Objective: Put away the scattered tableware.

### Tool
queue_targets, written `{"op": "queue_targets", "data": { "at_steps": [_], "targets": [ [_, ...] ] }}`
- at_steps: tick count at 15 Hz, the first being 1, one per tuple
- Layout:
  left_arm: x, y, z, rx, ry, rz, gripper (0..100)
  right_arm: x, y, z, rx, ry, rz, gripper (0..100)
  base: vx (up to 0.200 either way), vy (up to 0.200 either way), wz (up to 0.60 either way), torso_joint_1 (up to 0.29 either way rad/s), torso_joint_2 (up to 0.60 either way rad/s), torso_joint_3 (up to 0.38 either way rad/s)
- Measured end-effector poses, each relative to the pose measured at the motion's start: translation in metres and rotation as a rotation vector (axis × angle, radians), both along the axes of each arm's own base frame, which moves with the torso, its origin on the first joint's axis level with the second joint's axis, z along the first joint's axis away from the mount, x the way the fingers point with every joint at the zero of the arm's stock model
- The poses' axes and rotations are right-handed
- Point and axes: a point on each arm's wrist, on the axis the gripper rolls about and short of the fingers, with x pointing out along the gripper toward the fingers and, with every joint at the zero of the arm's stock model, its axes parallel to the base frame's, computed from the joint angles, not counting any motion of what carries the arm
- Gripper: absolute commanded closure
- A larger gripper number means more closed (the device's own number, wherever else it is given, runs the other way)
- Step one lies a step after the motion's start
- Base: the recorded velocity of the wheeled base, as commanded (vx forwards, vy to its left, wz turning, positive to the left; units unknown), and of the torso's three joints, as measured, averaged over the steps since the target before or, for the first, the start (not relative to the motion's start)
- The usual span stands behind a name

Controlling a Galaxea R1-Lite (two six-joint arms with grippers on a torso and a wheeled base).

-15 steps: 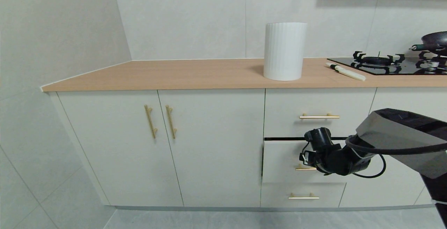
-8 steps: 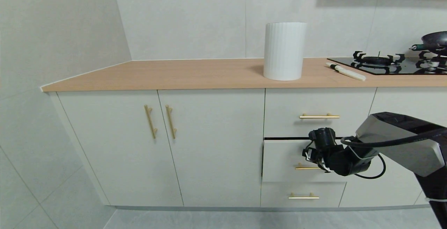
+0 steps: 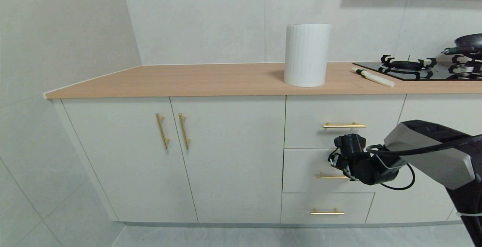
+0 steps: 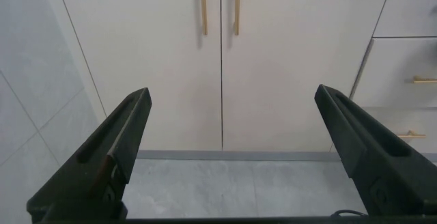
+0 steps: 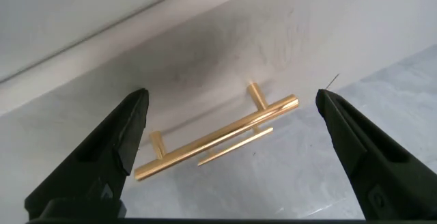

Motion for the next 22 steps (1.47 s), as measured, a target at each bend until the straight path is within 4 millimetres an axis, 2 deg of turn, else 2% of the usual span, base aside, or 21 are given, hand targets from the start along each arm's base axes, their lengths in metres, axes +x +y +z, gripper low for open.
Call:
{"op": "queue_targets", "data": {
  "at_steps": [8,11,13,15,18,20,22],
  "targets": [
    [0.0,0.0,0.0,0.0,0.0,0.0,0,0.006,0.001,0.001,0.017,-0.024,-0.02,0,0.0,0.0,0.0,0.0,0.0,0.0],
    [0.0,0.0,0.0,0.0,0.0,0.0,0,-0.003,-0.001,0.004,0.019,-0.003,-0.011,0,0.0,0.0,0.0,0.0,0.0,0.0],
    [0.0,0.0,0.0,0.0,0.0,0.0,0,-0.013,-0.001,0.017,0.023,0.004,0.008,0,0.0,0.0,0.0,0.0,0.0,0.0],
    [0.0,0.0,0.0,0.0,0.0,0.0,0,-0.028,-0.002,0.04,0.012,-0.004,0.034,0,0.0,0.0,0.0,0.0,0.0,0.0],
    [0.0,0.0,0.0,0.0,0.0,0.0,0,-0.065,-0.006,0.101,-0.012,-0.068,0.075,0,0.0,0.0,0.0,0.0,0.0,0.0],
    [0.0,0.0,0.0,0.0,0.0,0.0,0,-0.103,-0.012,0.153,-0.034,-0.156,0.096,0,0.0,0.0,0.0,0.0,0.0,0.0],
    [0.0,0.0,0.0,0.0,0.0,0.0,0,-0.152,-0.023,0.195,-0.062,-0.238,0.098,0,0.0,0.0,0.0,0.0,0.0,0.0]
  ]
}}
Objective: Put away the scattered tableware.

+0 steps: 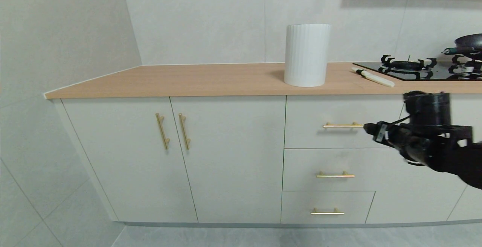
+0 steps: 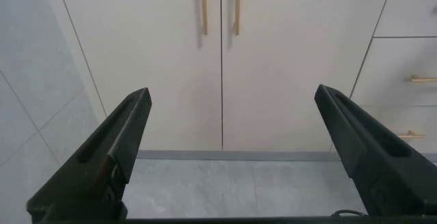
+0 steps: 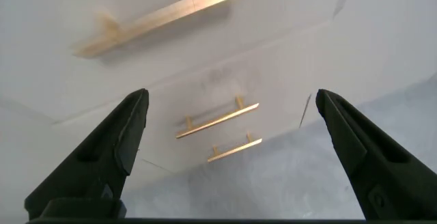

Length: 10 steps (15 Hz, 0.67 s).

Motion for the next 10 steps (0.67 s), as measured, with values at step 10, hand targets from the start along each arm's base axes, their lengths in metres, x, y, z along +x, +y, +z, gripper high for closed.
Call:
{"op": "queue_targets", "data": {
  "at_steps": [10],
  "targets": [
    [0.0,0.0,0.0,0.0,0.0,0.0,0,-0.211,-0.064,0.026,-0.119,-0.008,-0.201,0,0.0,0.0,0.0,0.0,0.0,0.0]
  ]
}}
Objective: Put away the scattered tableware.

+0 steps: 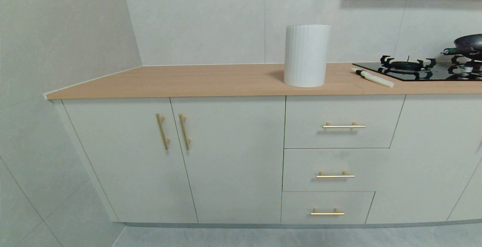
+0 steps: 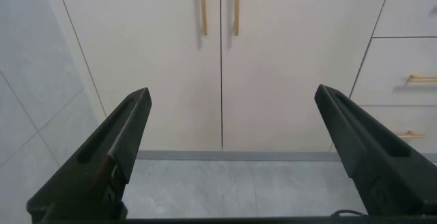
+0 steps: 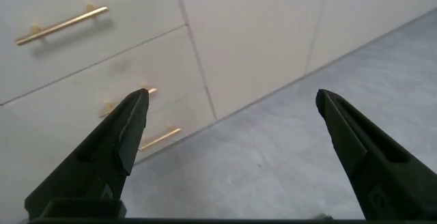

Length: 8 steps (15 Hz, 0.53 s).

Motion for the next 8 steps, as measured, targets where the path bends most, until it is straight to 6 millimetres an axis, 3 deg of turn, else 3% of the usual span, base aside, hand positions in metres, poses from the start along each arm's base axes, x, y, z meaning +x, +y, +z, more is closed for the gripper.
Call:
{"op": "queue_targets", "data": {
  "at_steps": [4,8],
  "targets": [
    [0.0,0.0,0.0,0.0,0.0,0.0,0,-0.067,-0.008,-0.017,-0.11,-0.026,-0.022,0,0.0,0.0,0.0,0.0,0.0,0.0],
    [0.0,0.0,0.0,0.0,0.0,0.0,0,-0.105,-0.01,-0.045,-0.189,-0.098,-0.046,0,0.0,0.0,0.0,0.0,0.0,0.0]
  ]
}}
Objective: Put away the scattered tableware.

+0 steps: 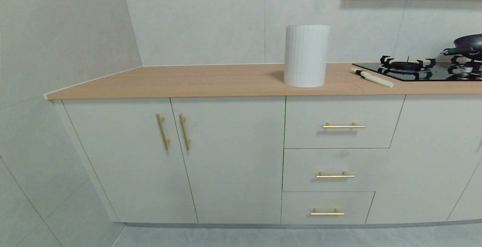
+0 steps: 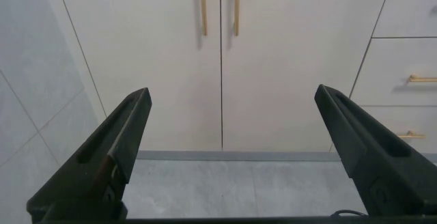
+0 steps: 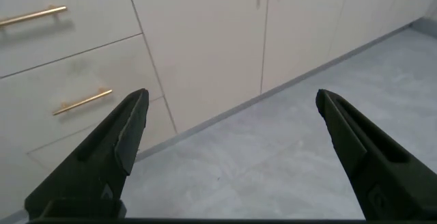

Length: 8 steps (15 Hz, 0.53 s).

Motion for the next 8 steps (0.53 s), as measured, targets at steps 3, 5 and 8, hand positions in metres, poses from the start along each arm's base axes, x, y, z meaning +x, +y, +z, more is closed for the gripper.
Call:
{"op": "queue_targets", "data": {
  "at_steps": [3,5,8],
  "targets": [
    [0.0,0.0,0.0,0.0,0.0,0.0,0,-0.015,0.001,-0.017,-0.034,-0.068,-0.033,0,0.0,0.0,0.0,0.0,0.0,0.0],
    [0.0,0.0,0.0,0.0,0.0,0.0,0,-0.02,0.004,-0.023,-0.03,-0.124,0.089,0,0.0,0.0,0.0,0.0,0.0,0.0],
    [0.0,0.0,0.0,0.0,0.0,0.0,0,-0.018,0.01,-0.027,-0.013,-0.201,0.398,0,0.0,0.0,0.0,0.0,0.0,0.0]
  ]
}}
